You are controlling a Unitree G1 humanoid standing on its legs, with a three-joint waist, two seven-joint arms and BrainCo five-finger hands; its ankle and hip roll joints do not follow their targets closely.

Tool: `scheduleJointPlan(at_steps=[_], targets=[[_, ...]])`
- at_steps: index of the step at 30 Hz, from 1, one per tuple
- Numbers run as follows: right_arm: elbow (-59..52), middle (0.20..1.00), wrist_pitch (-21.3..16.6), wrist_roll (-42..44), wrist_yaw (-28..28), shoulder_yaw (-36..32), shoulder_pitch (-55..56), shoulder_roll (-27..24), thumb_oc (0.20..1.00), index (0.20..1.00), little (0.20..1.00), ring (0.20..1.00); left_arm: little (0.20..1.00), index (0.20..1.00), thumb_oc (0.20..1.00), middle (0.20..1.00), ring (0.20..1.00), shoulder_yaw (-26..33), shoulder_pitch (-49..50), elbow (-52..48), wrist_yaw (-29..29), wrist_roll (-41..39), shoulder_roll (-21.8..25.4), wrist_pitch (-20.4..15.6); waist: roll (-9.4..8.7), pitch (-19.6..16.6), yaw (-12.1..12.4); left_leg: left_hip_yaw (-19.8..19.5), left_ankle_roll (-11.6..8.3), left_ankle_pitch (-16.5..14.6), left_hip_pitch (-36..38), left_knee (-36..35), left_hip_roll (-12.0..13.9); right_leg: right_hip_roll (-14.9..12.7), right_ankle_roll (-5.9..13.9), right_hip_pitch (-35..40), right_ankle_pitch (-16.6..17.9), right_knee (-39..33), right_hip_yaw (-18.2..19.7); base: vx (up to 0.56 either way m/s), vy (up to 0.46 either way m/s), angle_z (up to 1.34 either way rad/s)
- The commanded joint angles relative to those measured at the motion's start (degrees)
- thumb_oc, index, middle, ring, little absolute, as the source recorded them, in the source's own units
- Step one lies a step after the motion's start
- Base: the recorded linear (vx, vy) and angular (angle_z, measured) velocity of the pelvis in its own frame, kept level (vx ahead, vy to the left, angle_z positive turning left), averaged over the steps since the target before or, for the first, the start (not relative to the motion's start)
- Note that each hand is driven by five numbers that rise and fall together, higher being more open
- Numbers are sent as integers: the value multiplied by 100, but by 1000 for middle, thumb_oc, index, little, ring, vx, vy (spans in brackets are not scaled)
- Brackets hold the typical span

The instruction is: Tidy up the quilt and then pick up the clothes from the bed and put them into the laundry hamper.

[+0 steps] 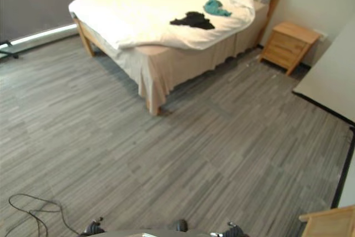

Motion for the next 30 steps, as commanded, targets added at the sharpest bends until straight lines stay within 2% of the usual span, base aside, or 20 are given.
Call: scheduleJointPlan(at_steps=[1,4,5,6,7,9,11,12,13,15,17,18,21,22,24,25,26,27,28,30], targets=[[59,1000,7,-61,-58,195,-218,-21,1000,1000,1000,1000,1000,1000,1000,1000,1000,-14,-315,159,111,103,-24,-131,-25,139,-8,67,-73,-456,17,-4,-56,-425,669,245,-579,81,71,64,26,-15],[90,1000,32,-72,-66,152,-268,-40,1000,1000,1000,1000,1000,1000,1000,1000,1000,26,-350,178,86,19,-8,-112,-35,208,29,115,-30,-455,-54,-4,-55,-433,705,109,-633,245,71,30,35,-14],[90,1000,34,-32,-67,78,-315,-70,1000,1000,1000,1000,1000,1000,1000,1000,1000,77,-380,126,3,-127,43,-116,-24,293,72,161,31,-482,-136,27,-49,-414,773,-256,-730,913,-6,7,62,-17],[90,1000,35,-32,-67,78,-316,-69,1000,1000,1000,1000,1000,1000,1000,1000,1000,76,-381,126,2,-127,43,-116,-26,286,76,164,33,-482,-147,30,-52,-417,774,-276,-741,935,-2,-2,61,-22],[107,1000,48,-18,-41,25,-338,-69,1000,1000,1000,1000,1000,1000,1000,1000,1000,109,-390,146,-28,-176,61,-121,-6,324,89,179,64,-523,-141,45,-36,-440,888,-469,-759,1397,-113,33,61,-28],[86,1000,54,21,-27,-82,-343,-110,1000,1000,1000,1000,1000,1000,1000,1000,1000,157,-412,168,-15,-240,80,-95,65,469,33,235,133,-638,-34,72,-2,-606,1232,-1095,-449,2747,-345,89,113,-27],[37,1000,27,160,-48,-232,-327,-120,1000,1000,1000,1000,1000,1000,1000,1000,1000,194,-461,171,29,-280,141,-77,180,618,-74,140,120,-711,201,92,135,-604,1241,-1629,-305,3796,-477,253,69,-28],[39,1000,11,218,-57,-276,-285,-105,1000,1000,1000,1000,1000,1000,1000,1000,1000,200,-475,174,44,-293,153,-91,199,632,-127,80,84,-739,334,56,165,-568,1225,-1774,-317,3831,-509,390,-21,6],[34,1000,6,263,-81,-305,-237,-98,1000,1000,1000,1000,1000,1000,1000,1000,1000,194,-493,187,48,-307,159,-110,178,664,-198,25,34,-805,474,14,163,-598,1179,-1825,-388,3533,-590,451,-98,39],[43,1000,9,334,-92,-365,-155,-102,1000,1000,1000,1000,1000,1000,1000,1000,1000,191,-557,241,16,-322,175,-134,97,677,-312,-9,-89,-985,620,-4,164,-738,1035,-1828,-475,2406,-729,453,-172,41],[55,1000,35,367,-91,-422,-122,-83,1000,1000,1000,1000,1000,1000,1000,1000,1000,178,-627,329,20,-238,184,-159,69,692,-454,-64,-251,-1189,831,-4,216,-830,1009,-1801,-183,964,-879,513,-223,62],[59,1000,34,402,-89,-468,-108,-72,1000,1000,1000,1000,1000,1000,1000,1000,1000,178,-687,376,38,-190,199,-165,81,705,-546,-81,-343,-1312,971,-4,290,-877,1076,-1926,26,510,-803,542,-235,45],[82,1000,57,419,-87,-550,15,-53,1000,1000,1000,1000,1000,1000,1000,1000,1000,164,-735,422,93,31,209,-206,136,633,-667,-68,-493,-1568,1326,-4,468,-1028,1151,-2097,210,362,-823,583,-262,15],[89,1000,45,383,-91,-527,84,-57,1000,1000,1000,1000,1000,1000,1000,1000,1000,162,-658,429,141,84,209,-237,146,595,-671,-65,-544,-1439,1453,-4,521,-1002,1084,-2051,303,489,-932,695,-362,14],[81,1000,5,344,-51,-506,138,-90,1000,1000,1000,1000,1000,1000,1000,1000,1000,189,-536,447,164,92,200,-221,261,555,-682,34,-736,-769,1301,917,830,-783,890,-1777,250,550,-1006,581,-347,7],[49,1000,-17,317,-91,-411,117,-87,1000,1000,1000,1000,1000,1000,1000,1000,1000,182,-491,428,189,65,209,-221,284,536,-649,63,-834,-131,1044,1704,925,-641,745,-1541,209,446,-1063,446,-345,15],[22,1000,-27,291,-93,-361,114,-87,1000,1000,1000,1000,1000,1000,1000,1000,1000,205,-454,384,200,59,234,-217,227,562,-576,-17,-834,358,612,2603,951,-557,583,-1225,126,325,-1119,705,-561,7],[-73,1000,-20,264,-146,-253,-6,-199,1000,1000,1000,1000,1000,1000,1000,1000,1000,200,-480,225,256,-68,300,-199,52,700,-381,-165,-688,808,-27,4059,847,-471,302,-781,-70,191,-1068,539,-433,3],[-73,1000,-20,264,-146,-253,-8,-195,1000,1000,1000,1000,1000,1000,1000,1000,1000,201,-482,225,256,-68,304,-199,32,691,-392,-174,-684,825,-45,4052,825,-494,305,-795,-67,193,-1073,523,-381,-32],[-79,1000,2,216,-197,-186,-205,-326,1000,1000,1000,1000,1000,1000,1000,1000,1000,181,-564,120,325,-181,303,-203,-159,833,-169,8,-529,535,-673,4767,854,-512,226,-410,-246,81,-891,448,-203,-67]])
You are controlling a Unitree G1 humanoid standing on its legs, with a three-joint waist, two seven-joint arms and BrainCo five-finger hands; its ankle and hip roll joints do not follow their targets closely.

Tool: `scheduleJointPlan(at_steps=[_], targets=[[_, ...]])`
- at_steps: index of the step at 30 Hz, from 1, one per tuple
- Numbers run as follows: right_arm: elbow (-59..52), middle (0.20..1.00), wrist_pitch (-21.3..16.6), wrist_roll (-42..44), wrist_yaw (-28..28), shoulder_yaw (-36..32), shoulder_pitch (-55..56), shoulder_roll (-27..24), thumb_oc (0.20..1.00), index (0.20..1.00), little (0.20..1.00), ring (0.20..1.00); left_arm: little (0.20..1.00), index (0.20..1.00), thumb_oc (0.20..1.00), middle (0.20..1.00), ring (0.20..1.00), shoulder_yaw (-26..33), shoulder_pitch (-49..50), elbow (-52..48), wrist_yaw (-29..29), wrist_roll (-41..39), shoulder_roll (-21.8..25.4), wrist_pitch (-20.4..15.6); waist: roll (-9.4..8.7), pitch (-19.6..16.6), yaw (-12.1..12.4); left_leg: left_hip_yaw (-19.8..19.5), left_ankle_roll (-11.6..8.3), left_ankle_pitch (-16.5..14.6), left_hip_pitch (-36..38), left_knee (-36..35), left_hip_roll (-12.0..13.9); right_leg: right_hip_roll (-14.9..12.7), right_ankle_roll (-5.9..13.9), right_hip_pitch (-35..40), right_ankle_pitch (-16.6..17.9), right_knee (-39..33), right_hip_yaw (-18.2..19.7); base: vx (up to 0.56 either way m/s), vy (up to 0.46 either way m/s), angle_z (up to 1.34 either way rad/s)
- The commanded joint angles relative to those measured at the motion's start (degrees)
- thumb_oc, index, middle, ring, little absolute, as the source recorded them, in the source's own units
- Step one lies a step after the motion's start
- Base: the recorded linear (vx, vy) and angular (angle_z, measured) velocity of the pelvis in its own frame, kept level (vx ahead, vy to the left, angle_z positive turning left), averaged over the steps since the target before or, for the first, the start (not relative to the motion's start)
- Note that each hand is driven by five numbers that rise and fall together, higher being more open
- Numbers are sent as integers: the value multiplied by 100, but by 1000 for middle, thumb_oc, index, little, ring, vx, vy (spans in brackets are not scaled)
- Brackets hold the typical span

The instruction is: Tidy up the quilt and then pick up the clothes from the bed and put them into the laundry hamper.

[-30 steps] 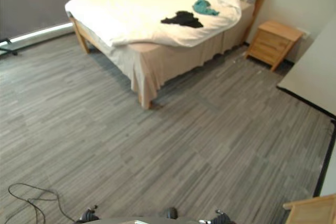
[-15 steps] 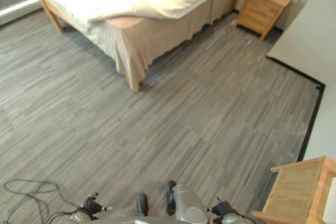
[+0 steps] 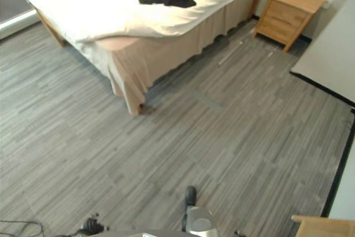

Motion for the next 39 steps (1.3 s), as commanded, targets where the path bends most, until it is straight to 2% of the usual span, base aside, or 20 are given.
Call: scheduleJointPlan(at_steps=[1,2,6,7,9,11,12,13,14,16,17,20,23,25,27,29,35,36,37,39], targets=[[-81,1000,-72,-27,-142,261,-347,-263,1000,1000,1000,1000,1000,1000,1000,1000,1000,-413,-365,-30,145,-104,206,-41,-185,367,175,950,537,-167,498,-622,-222,-128,563,175,-640,-115,290,407,-129,-70],[-80,1000,-72,-28,-142,260,-350,-261,1000,1000,1000,1000,1000,1000,1000,1000,1000,-413,-367,-30,145,-104,208,-41,-195,364,178,958,542,-159,494,-630,-232,-139,565,165,-637,-114,295,563,-47,-45],[-195,1000,-130,-163,-180,414,-394,-304,1000,1000,1000,1000,1000,1000,1000,1000,1000,-474,-261,-183,129,-87,65,-85,-147,224,591,1569,650,-277,-343,-3264,-611,-34,737,962,-1173,-153,673,658,70,-24],[-181,1000,-140,-178,-179,440,-392,-286,1000,1000,1000,1000,1000,1000,1000,1000,1000,-481,-245,-150,103,-43,50,-73,-91,166,622,1874,591,-18,-335,-4034,-648,88,754,1154,-1331,-153,668,693,75,-40],[-210,1000,-170,-246,-162,451,-413,-228,1000,1000,1000,1000,1000,1000,1000,1000,1000,-391,-174,-91,61,18,29,-18,-79,22,653,2720,582,41,-370,-4796,-672,278,773,1668,-1620,-88,642,801,74,1],[-232,1000,-151,-300,-142,504,-416,-171,1000,1000,1000,1000,1000,1000,1000,1000,1000,-336,-132,-85,45,9,51,-7,-159,-10,762,2808,691,18,-269,-4774,-743,265,801,1843,-1716,146,704,670,33,3],[-245,1000,-201,-393,-94,599,-412,-75,1000,1000,1000,1000,1000,1000,1000,1000,1000,-239,-39,33,-9,24,128,37,-273,-105,929,2795,1017,-38,-100,-4727,-870,320,1168,1556,-1114,1500,633,658,27,-26],[-245,1000,-201,-393,-94,600,-412,-73,1000,1000,1000,1000,1000,1000,1000,1000,1000,-238,-39,33,-9,24,129,36,-279,-110,928,2797,1020,-40,-105,-4727,-877,313,1172,1542,-1128,1521,633,585,78,-14],[-228,1000,-155,-481,-61,562,-360,-35,1000,1000,1000,1000,1000,1000,1000,1000,1000,-221,-42,60,11,56,134,53,-349,-80,865,2720,1166,-301,112,-4700,-1050,42,1715,1300,-689,2478,475,371,64,-11],[-325,1000,-173,-431,-55,479,-373,2,1000,1000,1000,1000,1000,1000,1000,1000,1000,-199,-125,56,79,55,216,94,-165,-38,709,2648,1289,-359,482,-4810,-872,-199,1808,376,-27,4006,224,478,51,13],[-365,1000,-164,-417,-91,422,-385,8,1000,1000,1000,1000,1000,1000,1000,1000,1000,-172,-164,26,115,12,244,94,-57,-19,630,2530,1302,-393,748,-4979,-816,-345,1802,80,-61,4373,91,469,30,64],[-320,1000,-145,-394,-130,367,-406,-12,1000,1000,1000,1000,1000,1000,1000,1000,1000,-170,-223,5,141,-7,299,81,50,30,506,2277,1254,-418,1097,-5195,-784,-548,1575,-222,-447,4152,-131,372,-40,70],[-234,1000,-128,-298,-161,322,-400,-71,1000,1000,1000,1000,1000,1000,1000,1000,1000,-241,-344,-47,147,-62,376,-12,-1,46,346,1843,953,-609,1414,-5216,-751,-750,1283,-273,-799,1494,48,552,-318,98],[-161,1000,-111,-247,-147,232,-376,-72,1000,1000,1000,1000,1000,1000,1000,1000,1000,-276,-405,-20,150,-8,383,-51,-20,18,215,1543,807,-798,1629,-5284,-707,-891,1352,-335,-562,494,740,512,-334,94],[-16,1000,-57,-231,-51,157,-258,-19,1000,1000,1000,1000,1000,1000,1000,1000,1000,-300,-429,65,158,93,419,-78,-55,51,48,1239,674,-980,1913,-5240,-584,-989,1506,-562,-182,390,1908,482,-382,131],[20,1000,-31,-214,-27,146,-209,10,1000,1000,1000,1000,1000,1000,1000,1000,1000,-255,-387,97,157,41,450,-92,-107,37,22,1057,591,-1062,2050,-5175,-439,-908,1543,-661,-175,637,2124,384,-414,126],[84,1000,-51,-406,26,190,-180,-144,1000,1000,1000,1000,1000,1000,1000,1000,1000,4,-204,104,158,-401,454,-172,-68,-63,11,752,280,-842,1897,-4766,152,-730,1358,-199,-503,518,1356,305,-432,84],[93,1000,-57,-434,-21,157,-197,-285,1000,1000,1000,1000,1000,1000,1000,1000,1000,15,-265,-91,177,-563,445,-203,-56,-38,-23,1206,253,-456,1559,-4380,316,-766,1248,67,-583,298,944,113,-301,105],[94,1000,-58,-434,-21,157,-198,-285,1000,1000,1000,1000,1000,1000,1000,1000,1000,16,-264,-93,177,-563,445,-201,-53,-40,-36,1190,251,-461,1545,-4366,319,-765,1247,73,-581,291,930,59,-285,106],[94,1000,-65,-440,-61,142,-185,-379,1000,1000,1000,1000,1000,1000,1000,1000,1000,119,-345,-328,210,-749,528,-236,-71,-22,-55,1887,298,-423,1350,-4284,308,-771,1172,267,-642,143,597,13,-178,96]])
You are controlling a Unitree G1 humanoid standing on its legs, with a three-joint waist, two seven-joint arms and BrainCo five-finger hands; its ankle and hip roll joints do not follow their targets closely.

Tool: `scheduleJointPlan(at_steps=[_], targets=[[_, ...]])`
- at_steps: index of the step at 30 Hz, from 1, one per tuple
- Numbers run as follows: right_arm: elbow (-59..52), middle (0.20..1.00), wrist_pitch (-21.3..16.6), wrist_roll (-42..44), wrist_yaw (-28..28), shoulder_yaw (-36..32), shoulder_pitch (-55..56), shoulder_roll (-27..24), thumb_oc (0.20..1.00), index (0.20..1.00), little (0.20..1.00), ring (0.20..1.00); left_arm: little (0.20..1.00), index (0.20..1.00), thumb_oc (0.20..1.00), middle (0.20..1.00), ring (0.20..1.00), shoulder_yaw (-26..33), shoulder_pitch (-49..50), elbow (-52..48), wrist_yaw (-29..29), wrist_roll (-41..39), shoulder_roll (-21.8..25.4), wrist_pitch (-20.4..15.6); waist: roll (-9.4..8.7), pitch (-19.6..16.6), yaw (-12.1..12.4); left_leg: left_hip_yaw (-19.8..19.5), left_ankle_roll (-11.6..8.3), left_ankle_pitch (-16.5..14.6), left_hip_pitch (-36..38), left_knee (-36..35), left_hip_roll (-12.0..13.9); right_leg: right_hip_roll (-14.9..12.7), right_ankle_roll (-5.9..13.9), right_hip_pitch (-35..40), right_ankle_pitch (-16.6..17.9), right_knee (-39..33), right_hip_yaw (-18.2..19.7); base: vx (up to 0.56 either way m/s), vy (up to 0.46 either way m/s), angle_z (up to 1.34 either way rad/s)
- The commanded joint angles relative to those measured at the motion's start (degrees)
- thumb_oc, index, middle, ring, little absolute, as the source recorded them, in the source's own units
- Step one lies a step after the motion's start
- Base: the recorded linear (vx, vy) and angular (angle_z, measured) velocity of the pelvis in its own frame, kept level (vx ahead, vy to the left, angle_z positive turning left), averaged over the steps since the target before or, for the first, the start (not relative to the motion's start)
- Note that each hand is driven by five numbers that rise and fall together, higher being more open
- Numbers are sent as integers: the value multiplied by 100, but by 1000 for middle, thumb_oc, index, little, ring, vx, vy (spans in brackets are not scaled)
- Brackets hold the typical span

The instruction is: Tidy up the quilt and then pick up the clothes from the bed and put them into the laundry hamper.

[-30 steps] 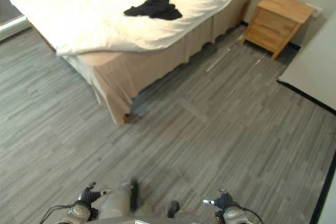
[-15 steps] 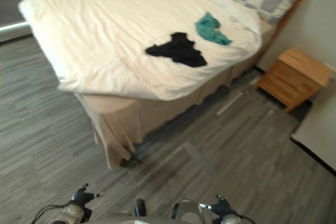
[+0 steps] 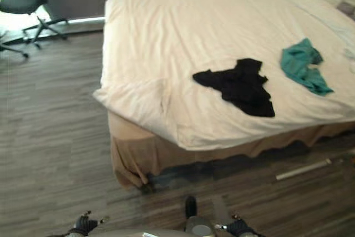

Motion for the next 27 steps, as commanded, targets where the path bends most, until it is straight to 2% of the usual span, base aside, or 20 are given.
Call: scheduleJointPlan(at_steps=[1,2,3,6,7,8,9,10,11,12,13,16,17,20,21,22,24,25,26,27], targets=[[112,1000,-27,-152,-85,-55,-47,-236,1000,1000,1000,1000,1000,1000,1000,1000,1000,154,-416,-369,203,-553,510,-202,60,130,-98,1104,232,373,-169,-292,393,-495,670,165,-668,219,-17,41,-146,95],[146,1000,-29,-125,-105,-73,-38,-274,1000,1000,1000,1000,1000,1000,1000,1000,1000,287,-408,-441,239,-718,561,-250,90,121,-60,1048,301,229,-243,-356,174,-458,667,232,-686,144,-51,71,-108,62],[197,1000,-32,-104,-120,-219,43,-307,1000,1000,1000,1000,1000,1000,1000,1000,1000,556,-392,-589,357,-1101,631,-381,168,19,-117,1324,317,217,-260,-640,55,-426,672,334,-705,49,-246,63,-83,29],[199,1000,-24,-96,-145,-272,55,-317,1000,1000,1000,1000,1000,1000,1000,1000,1000,682,-381,-829,407,-1327,701,-436,204,28,-147,1511,257,307,-176,-780,107,-453,678,357,-726,88,-321,44,3,28],[165,1000,-26,-105,-189,-272,96,-306,1000,1000,1000,1000,1000,1000,1000,1000,1000,870,-246,-1721,494,-1458,984,-599,259,-31,-120,1511,203,426,-94,-974,110,-385,663,342,-712,53,-338,102,-27,36],[135,1000,-60,-97,-175,-301,202,-269,1000,1000,1000,1000,1000,1000,1000,1000,1000,911,-242,-2136,540,-1359,1171,-681,267,-55,-139,1496,165,473,-46,-1059,134,-372,675,414,-735,31,-438,99,-29,16],[135,1000,-60,-97,-175,-300,202,-269,1000,1000,1000,1000,1000,1000,1000,1000,1000,912,-241,-2136,540,-1359,1171,-681,267,-59,-139,1496,165,474,-50,-1059,134,-372,675,409,-734,31,-438,61,-19,-7],[98,1000,-75,-85,-163,-350,339,-240,1000,1000,1000,1000,1000,1000,1000,1000,1000,903,-271,-2732,682,-1083,1449,-706,260,-29,-185,1650,128,543,13,-1117,205,-392,695,453,-738,32,-526,29,-7,8],[47,1000,-98,-83,-109,-355,430,-242,1000,1000,1000,1000,1000,1000,1000,1000,1000,945,-248,-3998,756,-563,1940,-713,279,5,-168,1631,122,580,-9,-1181,219,-382,688,392,-718,49,-523,29,-7,16],[47,1000,-98,-83,-109,-355,430,-242,1000,1000,1000,1000,1000,1000,1000,1000,1000,946,-247,-3999,755,-563,1940,-713,279,5,-169,1631,122,580,-9,-1181,219,-382,688,392,-718,49,-523,-20,-9,15],[43,1000,-133,-101,-60,-363,462,-227,1000,1000,1000,1000,1000,1000,1000,1000,1000,909,-461,-4782,905,101,2297,-799,316,25,-202,1627,90,589,-87,-1239,213,-387,717,282,-697,19,-545,-48,3,2],[50,1000,-145,-145,-44,-312,414,-261,1000,1000,1000,1000,1000,1000,1000,1000,1000,776,-919,-5228,1184,595,2501,-870,365,100,-305,1700,76,552,-204,-1239,211,-439,770,77,-628,0,-493,-68,32,3],[46,1000,-150,-145,-48,-291,383,-278,1000,1000,1000,1000,1000,1000,1000,1000,1000,656,-1176,-5366,1238,830,2608,-840,401,130,-367,1734,69,550,-275,-1239,204,-469,794,-46,-583,-4,-456,-133,90,-12],[-16,1000,-167,-186,-79,-102,142,-441,1000,1000,1000,1000,1000,1000,1000,1000,1000,-244,-2606,-5273,1470,1690,3124,-605,573,239,-699,1958,82,583,-720,-1239,134,-553,899,-780,-345,51,-175,-198,131,-29],[-44,1000,-167,-171,-127,-23,-30,-496,1000,1000,1000,1000,1000,1000,1000,1000,1000,-730,-3338,-5020,1579,2027,3277,-452,625,317,-793,2012,97,624,-951,-1239,109,-591,925,-1116,-269,116,-52,-170,101,-38],[-41,1000,-167,-171,-128,-39,-38,-487,1000,1000,1000,1000,1000,1000,1000,1000,1000,-764,-3381,-4991,1591,2026,3274,-458,620,310,-772,2017,99,626,-967,-1239,106,-593,925,-1142,-271,127,-44,-147,79,-24],[-133,1000,-205,-60,-238,17,-248,-541,1000,1000,1000,1000,1000,1000,1000,1000,1000,-1412,-4290,-4562,1801,2492,3449,-200,651,465,-897,2075,122,667,-1188,-1239,74,-644,970,-1453,-191,218,84,-90,79,-32],[-175,1000,-224,-21,-277,69,-308,-570,1000,1000,1000,1000,1000,1000,1000,1000,1000,-1642,-4556,-4360,1792,2685,3487,-75,685,512,-954,2034,89,559,-1210,-1234,59,-682,1035,-1520,-242,225,169,-95,121,-41],[-265,1000,-284,121,-365,98,-439,-565,1000,1000,1000,1000,1000,1000,1000,1000,1000,-2134,-5128,-3860,1746,2957,3502,130,683,673,-1005,2084,103,592,-1401,-1198,40,-758,1063,-1776,-177,284,274,-44,89,-25],[-263,1000,-283,124,-366,83,-447,-553,1000,1000,1000,1000,1000,1000,1000,1000,1000,-2172,-5178,-3827,1755,2953,3492,125,674,672,-987,2087,105,594,-1414,-1196,37,-760,1064,-1796,-178,292,280,-118,46,-29]])
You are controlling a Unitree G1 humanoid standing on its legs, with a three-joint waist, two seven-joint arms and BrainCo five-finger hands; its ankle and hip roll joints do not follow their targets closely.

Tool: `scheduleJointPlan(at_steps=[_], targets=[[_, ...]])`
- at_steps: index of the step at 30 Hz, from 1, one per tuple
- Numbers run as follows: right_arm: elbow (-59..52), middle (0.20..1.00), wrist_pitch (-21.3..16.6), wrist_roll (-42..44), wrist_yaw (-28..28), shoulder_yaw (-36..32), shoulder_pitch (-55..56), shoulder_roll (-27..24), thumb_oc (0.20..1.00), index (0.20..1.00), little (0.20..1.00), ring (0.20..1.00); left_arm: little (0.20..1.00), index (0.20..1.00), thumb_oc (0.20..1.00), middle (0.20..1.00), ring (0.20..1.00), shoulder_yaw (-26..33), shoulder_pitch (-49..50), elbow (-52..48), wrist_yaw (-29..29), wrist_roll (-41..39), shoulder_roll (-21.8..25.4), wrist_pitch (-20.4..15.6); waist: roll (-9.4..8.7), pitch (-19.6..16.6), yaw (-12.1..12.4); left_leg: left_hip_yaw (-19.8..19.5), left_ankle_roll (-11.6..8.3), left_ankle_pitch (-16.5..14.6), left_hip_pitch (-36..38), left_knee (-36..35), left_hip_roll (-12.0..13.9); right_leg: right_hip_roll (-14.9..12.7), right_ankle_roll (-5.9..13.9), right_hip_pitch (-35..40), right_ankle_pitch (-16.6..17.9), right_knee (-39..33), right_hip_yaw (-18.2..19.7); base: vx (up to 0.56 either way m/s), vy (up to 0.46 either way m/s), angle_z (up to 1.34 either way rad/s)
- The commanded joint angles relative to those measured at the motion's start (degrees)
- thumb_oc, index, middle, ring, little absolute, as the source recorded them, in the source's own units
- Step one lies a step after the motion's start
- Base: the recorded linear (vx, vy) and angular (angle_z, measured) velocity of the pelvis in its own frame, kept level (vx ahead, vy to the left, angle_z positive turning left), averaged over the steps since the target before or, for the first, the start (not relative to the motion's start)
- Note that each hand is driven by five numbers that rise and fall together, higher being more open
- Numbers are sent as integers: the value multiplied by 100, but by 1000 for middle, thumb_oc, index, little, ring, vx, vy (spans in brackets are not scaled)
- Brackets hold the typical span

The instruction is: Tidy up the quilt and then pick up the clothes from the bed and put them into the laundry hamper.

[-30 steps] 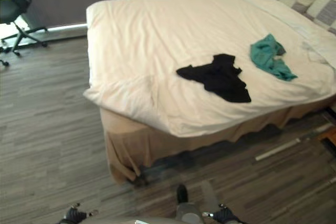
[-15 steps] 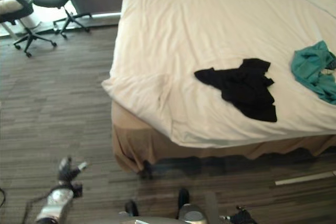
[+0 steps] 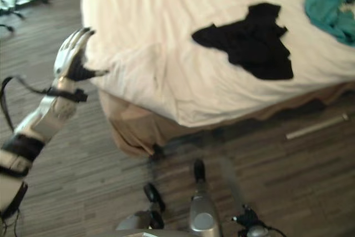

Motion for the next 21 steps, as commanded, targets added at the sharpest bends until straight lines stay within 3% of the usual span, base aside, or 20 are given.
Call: scheduleJointPlan(at_steps=[1,3,4,5,9,13,15,17,18,19,20,21], targets=[[-6,1000,-99,184,-247,69,-204,-124,1000,1000,1000,1000,1000,1000,1000,1000,1000,-265,-940,766,175,652,339,378,-37,335,40,-67,-495,-286,88,83,475,-413,636,-144,-665,302,266,-65,16,-34],[-17,1000,-119,258,-276,59,-234,-96,1000,1000,1000,1000,1000,1000,1000,1000,1000,-490,-1176,1065,125,774,298,481,-37,395,30,-53,-492,-292,12,128,474,-436,643,-224,-648,320,284,-68,23,-33],[28,1000,-108,397,-300,68,-337,-86,1000,1000,1000,1000,294,294,294,294,294,-936,-1575,1809,-104,1045,96,692,-15,510,-37,-53,-483,-302,-130,211,463,-491,672,-316,-601,312,297,-52,47,-18],[36,1000,-111,430,-300,93,-345,-85,1000,1000,1000,1000,200,200,200,200,200,-1094,-1686,2018,-245,1194,28,746,-4,536,-63,-37,-477,-312,-139,221,458,-501,681,-323,-594,301,297,-42,54,-12],[107,1000,-114,618,-271,25,-283,-96,1000,1000,1000,1000,200,200,200,200,200,-1334,-1555,2645,-733,1464,-245,807,-37,504,-61,-60,-461,-369,19,215,436,-528,710,-144,-579,221,264,31,20,-4],[-19,1000,-143,890,-301,-313,-223,-337,1000,1000,1000,1000,200,200,200,200,200,-990,-872,2318,-896,1324,-114,754,-102,332,18,-43,-420,-324,310,172,428,-521,646,161,-522,182,134,21,-2,1],[-323,1000,-212,959,-447,-788,-135,-600,1000,1000,1000,1000,200,200,200,200,200,-357,336,1327,-963,1185,289,603,-134,189,166,-96,-406,-377,547,129,391,-510,645,464,-560,137,37,149,16,12],[-1014,1000,-247,875,-630,-1179,55,-875,1000,1000,1000,1000,200,200,200,200,200,724,1997,250,-1070,897,462,398,-162,40,264,-174,-387,-439,791,89,377,-495,630,764,-604,75,-30,158,21,12],[-1587,1000,-256,737,-702,-1397,168,-1065,1000,1000,1000,1000,354,354,354,354,354,1214,2785,-122,-1116,743,468,270,-191,-39,330,-209,-379,-476,904,79,371,-480,621,896,-640,49,-52,136,25,11],[-2083,1000,-268,621,-746,-1571,279,-1191,1000,1000,1000,1000,840,840,840,840,840,1570,3383,-392,-1165,666,419,176,-215,-98,374,-233,-370,-507,994,73,366,-469,612,996,-668,42,-72,142,31,20],[-2665,1000,-308,481,-835,-1772,326,-1416,1000,1000,1000,1000,1000,1000,1000,1000,1000,1823,3905,-369,-1180,519,224,69,-248,-158,442,-259,-362,-535,1096,68,372,-463,600,1117,-703,39,-111,151,45,24],[-3521,1000,-385,232,-924,-1953,190,-1769,1000,1000,1000,1000,1000,1000,1000,1000,1000,2049,4514,107,-1206,254,-228,-9,-313,-247,582,-308,-349,-560,1223,61,380,-452,588,1292,-746,37,-181,115,35,24]])
